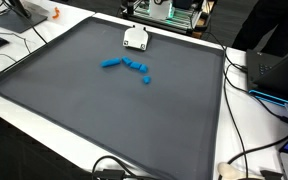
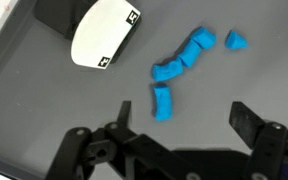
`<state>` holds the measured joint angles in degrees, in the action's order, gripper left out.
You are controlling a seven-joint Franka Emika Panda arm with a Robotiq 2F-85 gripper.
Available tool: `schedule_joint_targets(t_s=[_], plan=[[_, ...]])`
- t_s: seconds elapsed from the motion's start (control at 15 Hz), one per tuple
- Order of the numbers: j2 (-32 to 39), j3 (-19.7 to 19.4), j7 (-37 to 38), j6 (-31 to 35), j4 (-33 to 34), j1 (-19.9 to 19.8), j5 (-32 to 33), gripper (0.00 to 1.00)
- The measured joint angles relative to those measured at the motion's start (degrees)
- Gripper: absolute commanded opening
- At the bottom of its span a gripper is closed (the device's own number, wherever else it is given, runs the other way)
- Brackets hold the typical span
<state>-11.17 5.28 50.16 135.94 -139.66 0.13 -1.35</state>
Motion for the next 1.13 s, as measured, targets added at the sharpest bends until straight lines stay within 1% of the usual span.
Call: schedule_joint_targets(t_s=[0.2, 0.67, 0.93, 1.13], plan=[[0.1, 0.9, -6.2, -0.1, 2.5, 0.8, 1.9, 1.00], [2.3, 1.4, -24.4, -1.5, 7.5, 2.0, 2.9, 1.00], [4.4, 1.5, -31.7, -4.0, 10.0, 2.3, 3.7, 1.00], [5.4, 1.5, -33.6, -4.9, 11.0, 2.4, 4.0, 1.00]])
